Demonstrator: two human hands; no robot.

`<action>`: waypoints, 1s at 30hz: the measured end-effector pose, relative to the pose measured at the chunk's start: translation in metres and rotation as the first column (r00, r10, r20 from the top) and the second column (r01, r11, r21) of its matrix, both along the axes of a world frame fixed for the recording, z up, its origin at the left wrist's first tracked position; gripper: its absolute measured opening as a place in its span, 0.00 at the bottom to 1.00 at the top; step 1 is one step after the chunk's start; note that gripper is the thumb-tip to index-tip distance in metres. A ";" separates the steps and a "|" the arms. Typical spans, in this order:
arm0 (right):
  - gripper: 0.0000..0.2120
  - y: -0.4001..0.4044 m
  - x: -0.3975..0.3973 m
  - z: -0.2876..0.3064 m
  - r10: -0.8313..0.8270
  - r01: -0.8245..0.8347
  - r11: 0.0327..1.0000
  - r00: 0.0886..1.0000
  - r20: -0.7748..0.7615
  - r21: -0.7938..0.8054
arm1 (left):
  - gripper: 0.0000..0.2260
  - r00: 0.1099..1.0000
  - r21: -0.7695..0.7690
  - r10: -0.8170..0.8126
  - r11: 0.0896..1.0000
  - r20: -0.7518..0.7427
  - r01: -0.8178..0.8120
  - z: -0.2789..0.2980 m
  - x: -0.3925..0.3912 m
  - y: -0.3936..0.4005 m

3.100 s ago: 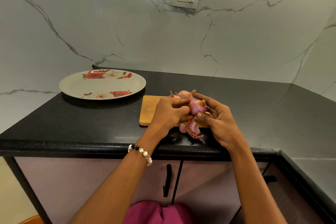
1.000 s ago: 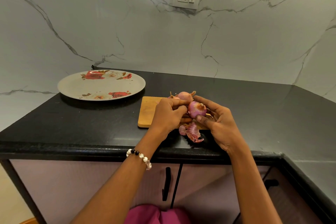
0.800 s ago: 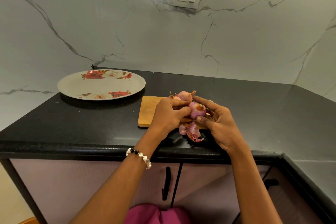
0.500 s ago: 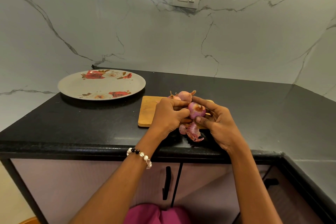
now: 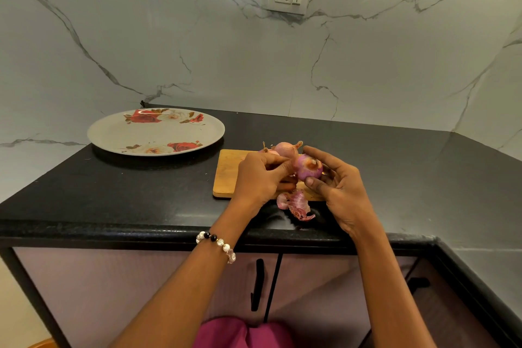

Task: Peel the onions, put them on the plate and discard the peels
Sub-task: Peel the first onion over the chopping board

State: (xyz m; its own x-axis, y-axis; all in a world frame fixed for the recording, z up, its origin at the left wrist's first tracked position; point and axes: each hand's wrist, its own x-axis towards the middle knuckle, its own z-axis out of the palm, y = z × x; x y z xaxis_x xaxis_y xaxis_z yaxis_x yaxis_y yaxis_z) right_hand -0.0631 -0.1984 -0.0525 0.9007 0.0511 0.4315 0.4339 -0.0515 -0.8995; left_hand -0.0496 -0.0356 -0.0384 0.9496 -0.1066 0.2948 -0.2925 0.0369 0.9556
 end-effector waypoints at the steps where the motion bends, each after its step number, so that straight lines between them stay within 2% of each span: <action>1: 0.29 0.000 -0.001 0.000 -0.002 0.002 1.000 1.000 0.006 0.001 | 0.06 1.000 0.022 -0.003 1.000 0.005 0.003 0.000 0.000 0.000; 10: 0.29 0.001 0.000 0.000 -0.007 0.007 1.000 1.000 -0.004 -0.023 | 0.04 0.988 0.231 0.063 0.968 0.140 -0.094 -0.001 -0.001 -0.002; 18: 0.28 0.000 -0.001 0.002 0.019 -0.019 1.000 1.000 0.002 0.006 | 0.03 0.980 0.276 0.047 0.956 0.194 -0.101 0.000 0.000 -0.002; 25: 0.26 0.003 -0.010 0.009 0.063 -0.066 0.993 0.997 0.034 0.102 | 0.04 0.957 0.253 0.201 0.934 0.208 -0.252 -0.009 0.015 -0.001; 27: 0.26 0.003 -0.011 0.010 0.049 -0.051 0.994 0.998 0.030 0.094 | 0.03 0.964 0.206 0.198 0.950 0.178 -0.233 -0.008 0.013 0.000; 30: 0.28 0.004 -0.009 0.009 0.048 -0.049 0.996 0.999 0.022 0.080 | 0.11 0.976 0.157 0.130 0.975 0.174 -0.157 -0.004 0.007 0.001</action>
State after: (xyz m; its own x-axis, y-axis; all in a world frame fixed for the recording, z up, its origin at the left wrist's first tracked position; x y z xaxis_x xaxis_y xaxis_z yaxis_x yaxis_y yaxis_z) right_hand -0.0724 -0.1949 -0.0440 0.8891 0.0591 0.4539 0.4521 0.0421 -0.8910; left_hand -0.0427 -0.0351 -0.0426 0.8997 -0.0340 0.4352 -0.4341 -0.1744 0.8838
